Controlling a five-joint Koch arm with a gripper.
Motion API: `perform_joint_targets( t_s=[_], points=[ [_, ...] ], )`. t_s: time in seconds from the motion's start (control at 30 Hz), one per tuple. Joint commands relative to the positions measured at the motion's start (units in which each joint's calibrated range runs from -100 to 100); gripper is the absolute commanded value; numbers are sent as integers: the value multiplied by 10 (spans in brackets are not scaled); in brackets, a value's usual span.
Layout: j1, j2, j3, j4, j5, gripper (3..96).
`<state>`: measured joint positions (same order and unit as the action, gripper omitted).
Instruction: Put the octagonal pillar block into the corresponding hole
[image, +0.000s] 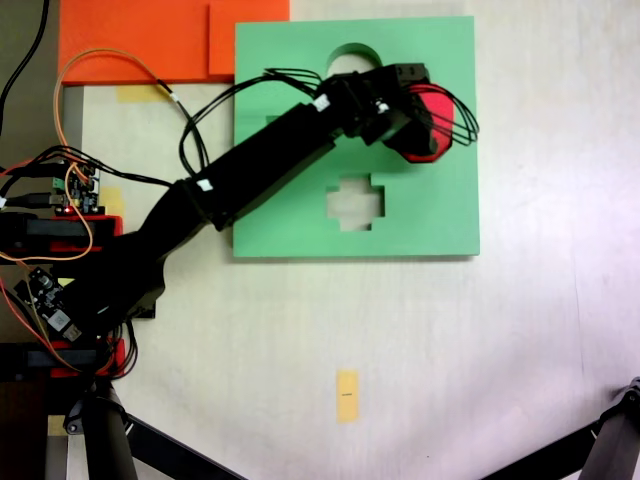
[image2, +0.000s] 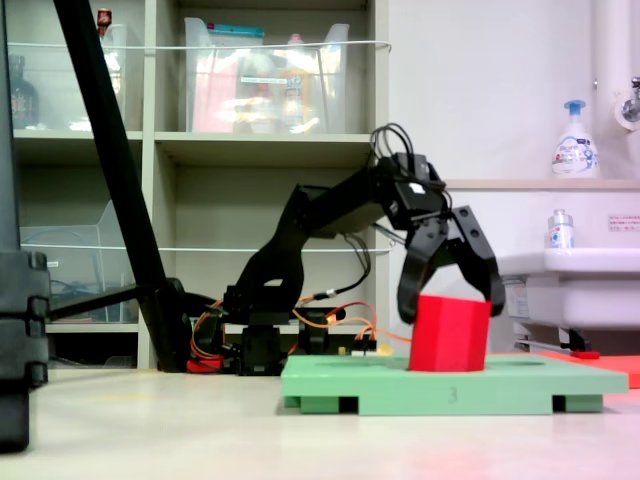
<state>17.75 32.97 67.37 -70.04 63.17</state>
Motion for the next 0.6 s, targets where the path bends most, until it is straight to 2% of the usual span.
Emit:
perform_joint_targets(
  t_s=[0.03, 0.1, 0.2, 0.3, 0.4, 0.5, 0.6],
  points=[
    [8, -10, 33, 47, 9, 364],
    [8, 3, 32, 39, 9, 379],
    [8, 14, 31, 23, 6, 538],
    [8, 35, 31, 11, 4, 564],
    [7, 35, 31, -21, 2, 799],
    [5, 21, 35, -23, -10, 954],
    [5, -38, 35, -40, -18, 954]
  ],
)
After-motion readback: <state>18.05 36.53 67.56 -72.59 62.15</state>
